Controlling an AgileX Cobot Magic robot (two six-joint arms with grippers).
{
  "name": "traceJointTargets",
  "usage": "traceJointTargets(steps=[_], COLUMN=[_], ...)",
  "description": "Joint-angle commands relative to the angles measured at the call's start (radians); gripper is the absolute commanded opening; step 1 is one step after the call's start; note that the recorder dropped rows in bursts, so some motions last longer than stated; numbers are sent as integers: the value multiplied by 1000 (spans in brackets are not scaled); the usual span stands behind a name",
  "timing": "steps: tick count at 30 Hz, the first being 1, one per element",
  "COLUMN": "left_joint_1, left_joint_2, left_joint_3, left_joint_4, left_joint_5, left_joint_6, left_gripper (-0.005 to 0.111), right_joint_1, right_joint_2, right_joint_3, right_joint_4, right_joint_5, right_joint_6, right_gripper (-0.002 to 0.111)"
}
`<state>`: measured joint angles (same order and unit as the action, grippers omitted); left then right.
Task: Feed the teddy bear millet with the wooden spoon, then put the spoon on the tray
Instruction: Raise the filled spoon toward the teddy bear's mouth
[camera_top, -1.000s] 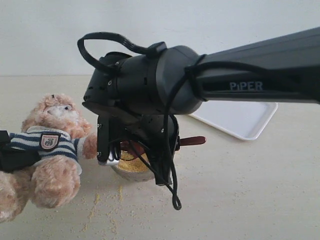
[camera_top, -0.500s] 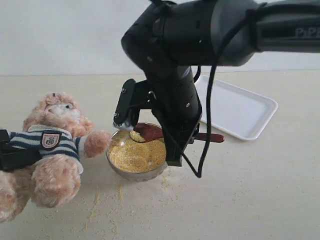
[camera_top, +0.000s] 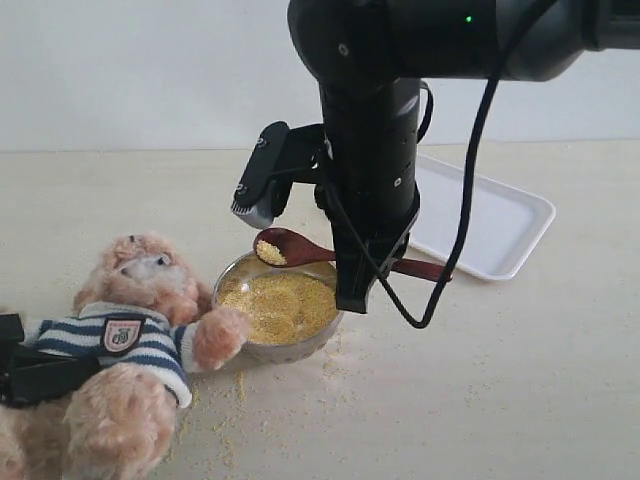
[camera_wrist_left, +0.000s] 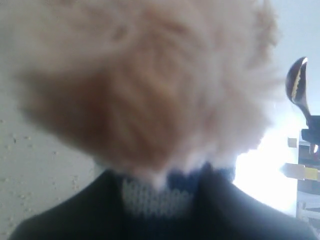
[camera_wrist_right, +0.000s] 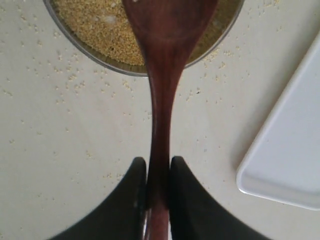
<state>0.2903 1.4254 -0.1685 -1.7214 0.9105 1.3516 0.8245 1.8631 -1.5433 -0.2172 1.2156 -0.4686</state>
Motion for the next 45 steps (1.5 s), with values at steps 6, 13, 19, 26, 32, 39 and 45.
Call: traceJointTargets(steps=[6,13,19,26,32,39,45], left_joint_1=[4,4,4,4,4,4,4], left_joint_2=[-1,-1,-1,-1,-1,-1,-1], left_joint_3=[34,34,34,34,34,34,34], left_joint_4=[13,13,11,11,7,3,3], left_joint_5=[111,111,111,111,111,118,118], left_joint_6=[-2,-2,2,2,2,2,2], left_gripper=[5,5,5,5,5,5,5], right_joint_1=[28,82,82,82,82,151,226], right_joint_2=[-17,-17,15,119,159,187,191], right_joint_3=[-4,-4,-83,-244,-273,-273,-271], right_joint_4=[4,-6,24,115,105,-15,-241], right_joint_5=[6,-181,-203,-114,-69,-94,-93], right_joint_6=[-1,-1,15,15,10,-11,25], right_gripper=[0,0,0,0,0,0,0])
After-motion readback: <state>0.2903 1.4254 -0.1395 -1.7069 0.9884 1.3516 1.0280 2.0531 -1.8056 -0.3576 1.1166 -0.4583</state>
